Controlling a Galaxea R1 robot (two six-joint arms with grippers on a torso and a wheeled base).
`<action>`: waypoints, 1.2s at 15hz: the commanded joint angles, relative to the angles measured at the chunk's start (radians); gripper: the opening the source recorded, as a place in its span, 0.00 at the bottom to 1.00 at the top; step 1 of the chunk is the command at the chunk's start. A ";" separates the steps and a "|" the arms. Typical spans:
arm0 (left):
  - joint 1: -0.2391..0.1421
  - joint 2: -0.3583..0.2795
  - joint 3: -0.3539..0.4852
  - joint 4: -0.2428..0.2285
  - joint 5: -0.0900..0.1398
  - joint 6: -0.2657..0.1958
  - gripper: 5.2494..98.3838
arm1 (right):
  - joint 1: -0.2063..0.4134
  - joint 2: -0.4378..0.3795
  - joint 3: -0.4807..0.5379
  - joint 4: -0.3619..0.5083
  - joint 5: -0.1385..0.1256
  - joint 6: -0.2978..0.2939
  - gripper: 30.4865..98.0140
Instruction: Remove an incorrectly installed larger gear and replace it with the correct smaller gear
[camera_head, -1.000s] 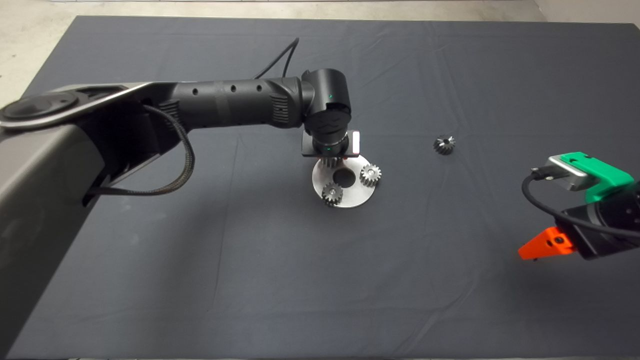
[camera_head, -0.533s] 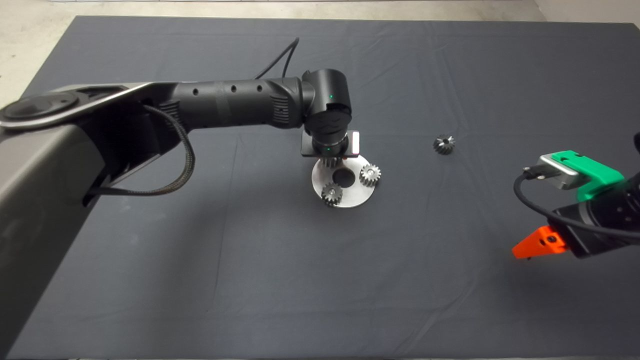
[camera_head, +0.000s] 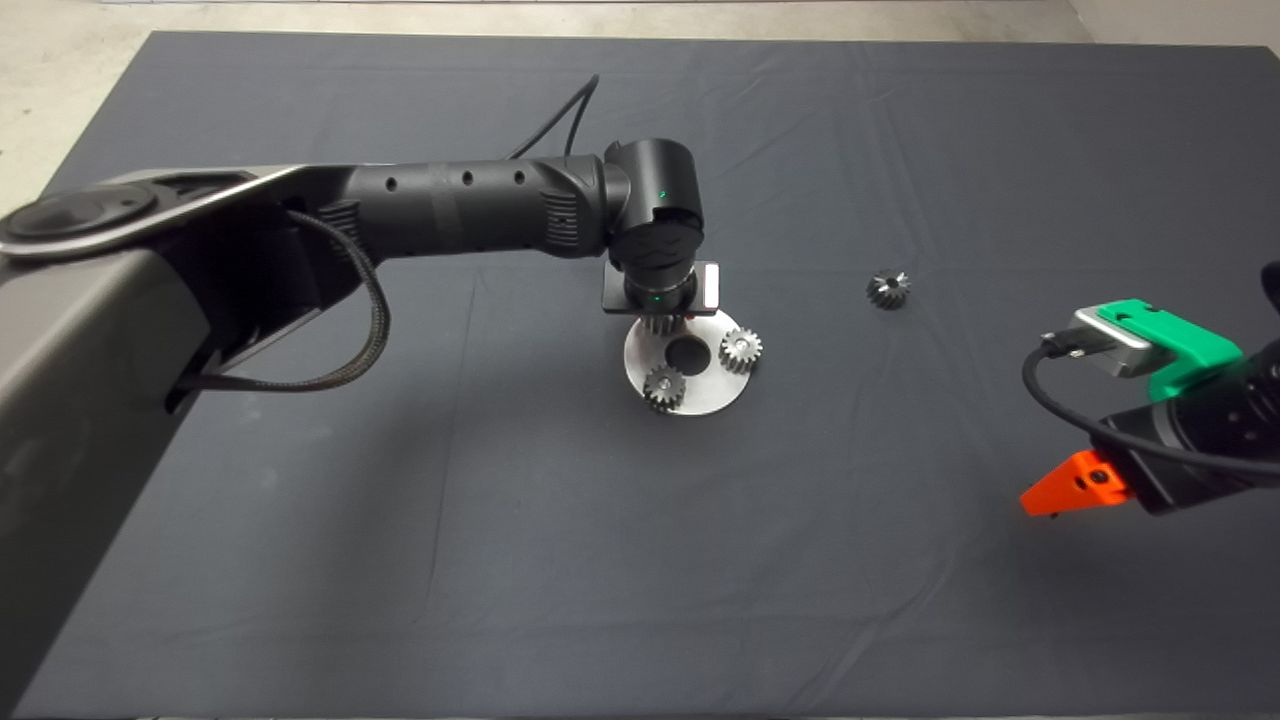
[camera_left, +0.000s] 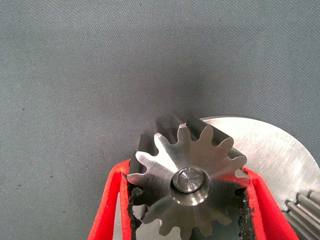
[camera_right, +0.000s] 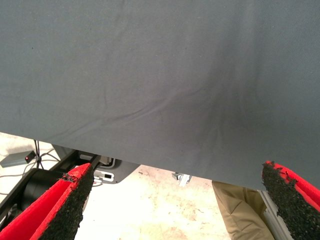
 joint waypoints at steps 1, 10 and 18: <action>-0.027 0.002 0.022 0.014 0.051 0.004 0.28 | 0.011 0.007 -0.001 0.037 -0.103 0.006 0.87; -0.357 0.001 0.118 -0.454 0.194 0.041 0.28 | 0.013 0.056 -0.056 0.035 -0.103 0.006 0.87; -0.325 -0.307 0.299 -0.516 0.205 0.042 0.27 | 0.015 0.100 -0.084 0.038 -0.103 0.025 0.87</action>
